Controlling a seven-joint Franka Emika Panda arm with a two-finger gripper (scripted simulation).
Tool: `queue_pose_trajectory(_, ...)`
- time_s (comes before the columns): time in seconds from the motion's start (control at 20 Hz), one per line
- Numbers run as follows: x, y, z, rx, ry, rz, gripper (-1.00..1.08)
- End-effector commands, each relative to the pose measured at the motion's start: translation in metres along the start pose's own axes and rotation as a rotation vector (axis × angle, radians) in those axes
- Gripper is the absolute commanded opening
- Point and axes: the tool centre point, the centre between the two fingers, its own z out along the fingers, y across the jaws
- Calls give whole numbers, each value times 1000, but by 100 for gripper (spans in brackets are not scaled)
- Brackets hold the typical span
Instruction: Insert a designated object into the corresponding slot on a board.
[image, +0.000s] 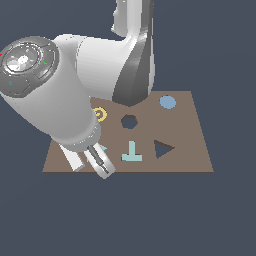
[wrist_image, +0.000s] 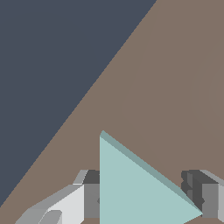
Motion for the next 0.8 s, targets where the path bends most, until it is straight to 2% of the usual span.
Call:
queue_pose_trajectory(0.0,0,0,1,-1,0,0,-100)
queue_pose_trajectory(0.4,0,-2,0,0,0,-14,-100)
queue_pose_trajectory(0.75,2,-12,-1,0,0,-104,-100)
